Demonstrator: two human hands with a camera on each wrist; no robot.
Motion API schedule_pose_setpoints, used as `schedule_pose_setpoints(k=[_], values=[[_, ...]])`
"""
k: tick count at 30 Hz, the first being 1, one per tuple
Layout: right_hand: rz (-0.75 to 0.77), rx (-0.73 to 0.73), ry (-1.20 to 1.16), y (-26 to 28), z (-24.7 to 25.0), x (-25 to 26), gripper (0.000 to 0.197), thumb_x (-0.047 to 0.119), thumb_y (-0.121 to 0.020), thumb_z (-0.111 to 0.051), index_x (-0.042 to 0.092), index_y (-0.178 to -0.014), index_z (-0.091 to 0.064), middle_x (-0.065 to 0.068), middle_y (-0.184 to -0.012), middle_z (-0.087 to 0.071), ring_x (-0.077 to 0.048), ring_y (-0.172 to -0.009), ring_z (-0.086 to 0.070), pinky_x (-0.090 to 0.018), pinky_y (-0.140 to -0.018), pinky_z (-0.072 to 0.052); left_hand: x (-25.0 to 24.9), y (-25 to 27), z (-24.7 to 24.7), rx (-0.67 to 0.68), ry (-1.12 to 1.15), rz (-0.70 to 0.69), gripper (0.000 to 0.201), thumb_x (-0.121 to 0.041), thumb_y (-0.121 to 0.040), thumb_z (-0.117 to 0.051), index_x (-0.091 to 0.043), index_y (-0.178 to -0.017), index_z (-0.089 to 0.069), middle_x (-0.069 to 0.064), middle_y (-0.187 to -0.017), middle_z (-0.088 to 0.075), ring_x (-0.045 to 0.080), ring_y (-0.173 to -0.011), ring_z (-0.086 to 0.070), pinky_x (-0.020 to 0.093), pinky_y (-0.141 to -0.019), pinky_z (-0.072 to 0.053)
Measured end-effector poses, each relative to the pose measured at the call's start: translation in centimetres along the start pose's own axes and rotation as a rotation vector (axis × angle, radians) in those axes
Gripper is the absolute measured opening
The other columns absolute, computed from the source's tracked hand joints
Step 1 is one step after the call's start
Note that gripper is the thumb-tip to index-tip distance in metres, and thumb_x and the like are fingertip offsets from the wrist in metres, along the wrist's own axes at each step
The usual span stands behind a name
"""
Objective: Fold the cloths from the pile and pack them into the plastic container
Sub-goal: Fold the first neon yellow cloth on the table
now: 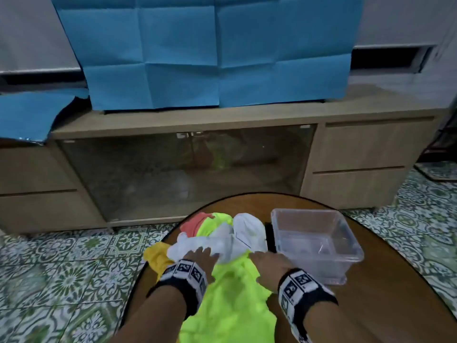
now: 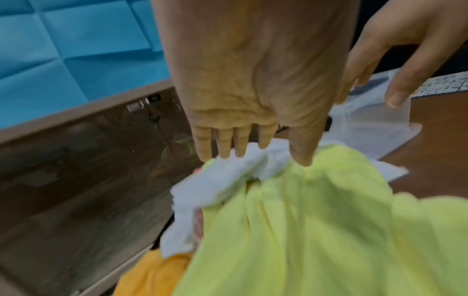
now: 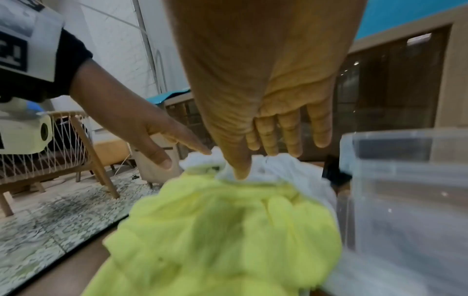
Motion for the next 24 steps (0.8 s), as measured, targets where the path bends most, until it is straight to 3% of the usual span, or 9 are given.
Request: schedule_pose_setpoints(k=[4, 6, 9, 11, 14, 16, 20, 24], values=[[-0.001, 0.076, 0.036, -1.9, -5.8, 1.4, 0.041, 0.011, -0.094, -0.047, 0.006, -0.134, -0.037, -0.015, -0.134, -0.046, -0.031, -0.122, -0.047, -0.040, -0.096, -0.039, -0.8, -1.6, -4.2, -0.059, -0.044, 0.079, 0.054, -0.037, -0.094, -0.050, -0.015, -0.140, -0.034, 0.010, -0.139, -0.034, 0.028, -0.125, -0.043, 0.041, -0.094, -0.041], [0.004, 0.077, 0.008, -2.6, -7.9, 1.9, 0.048, 0.013, -0.094, -0.047, 0.008, -0.139, -0.031, -0.016, -0.134, -0.046, -0.031, -0.120, -0.049, -0.039, -0.092, -0.042, -1.5, -2.2, -5.7, -0.112, -0.028, 0.070, 0.056, -0.040, -0.092, -0.052, -0.014, -0.139, -0.035, 0.010, -0.140, -0.033, 0.028, -0.125, -0.042, 0.040, -0.094, -0.041], [-0.011, 0.019, 0.008, -3.8, -10.1, 2.1, 0.069, 0.019, -0.094, -0.050, 0.016, -0.150, -0.009, -0.013, -0.138, -0.039, -0.031, -0.118, -0.051, -0.038, -0.085, -0.045, -1.5, -3.0, -7.6, -0.124, -0.046, 0.104, 0.059, -0.042, -0.092, -0.053, -0.015, -0.140, -0.031, 0.009, -0.140, -0.030, 0.030, -0.124, -0.040, 0.040, -0.090, -0.043], [-0.024, -0.051, 0.039, -4.1, -10.7, 2.7, 0.063, 0.011, -0.095, -0.044, 0.018, -0.149, -0.012, -0.014, -0.136, -0.039, -0.033, -0.114, -0.053, -0.038, -0.077, -0.044, -1.6, -3.1, -8.3, -0.137, -0.064, 0.123, 0.051, -0.033, -0.094, -0.052, -0.015, -0.138, -0.034, 0.009, -0.137, -0.032, 0.031, -0.122, -0.042, 0.040, -0.087, -0.044], [0.001, -0.181, 0.120, -3.4, -10.1, 3.4, 0.045, 0.000, -0.093, -0.036, 0.008, -0.136, -0.035, -0.016, -0.125, -0.047, -0.033, -0.109, -0.055, -0.038, -0.073, -0.040, -2.2, -2.2, -7.7, -0.291, -0.128, 0.146, 0.035, -0.009, -0.095, -0.042, -0.011, -0.131, -0.045, 0.012, -0.131, -0.043, 0.031, -0.120, -0.047, 0.039, -0.085, -0.046], [-0.006, -0.255, 0.142, -2.1, -9.1, 3.3, 0.035, -0.001, -0.092, -0.037, 0.005, -0.126, -0.041, -0.016, -0.121, -0.050, -0.033, -0.107, -0.056, -0.038, -0.074, -0.040, -2.7, -0.8, -6.6, -0.371, -0.187, 0.172, 0.035, -0.004, -0.095, -0.038, -0.009, -0.128, -0.049, 0.012, -0.127, -0.049, 0.032, -0.118, -0.050, 0.040, -0.085, -0.047], [-0.091, -0.422, 0.194, 1.9, -6.0, 2.9, 0.030, 0.000, -0.093, -0.041, 0.004, -0.122, -0.042, -0.013, -0.121, -0.055, -0.032, -0.108, -0.058, -0.039, -0.075, -0.044, -2.7, 2.9, -4.0, -0.506, -0.203, 0.232, 0.037, -0.003, -0.095, -0.037, -0.010, -0.129, -0.049, 0.011, -0.127, -0.048, 0.030, -0.117, -0.052, 0.038, -0.086, -0.046], [-0.141, -0.553, 0.222, 7.2, -4.4, 3.2, 0.030, 0.001, -0.091, -0.040, 0.006, -0.121, -0.042, -0.014, -0.111, -0.062, -0.033, -0.101, -0.062, -0.033, -0.064, -0.033, -2.5, 7.6, -2.8, -0.623, -0.100, 0.272, 0.037, 0.001, -0.092, -0.041, -0.008, -0.127, -0.048, 0.012, -0.127, -0.045, 0.030, -0.116, -0.053, 0.039, -0.083, -0.047]])
Point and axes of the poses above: each hand's wrist, its own y-axis away from the middle knuckle, its own z-axis out of the back of the hand, x = y × z, the point moved 6 cm from there along -y, towards the middle knuckle
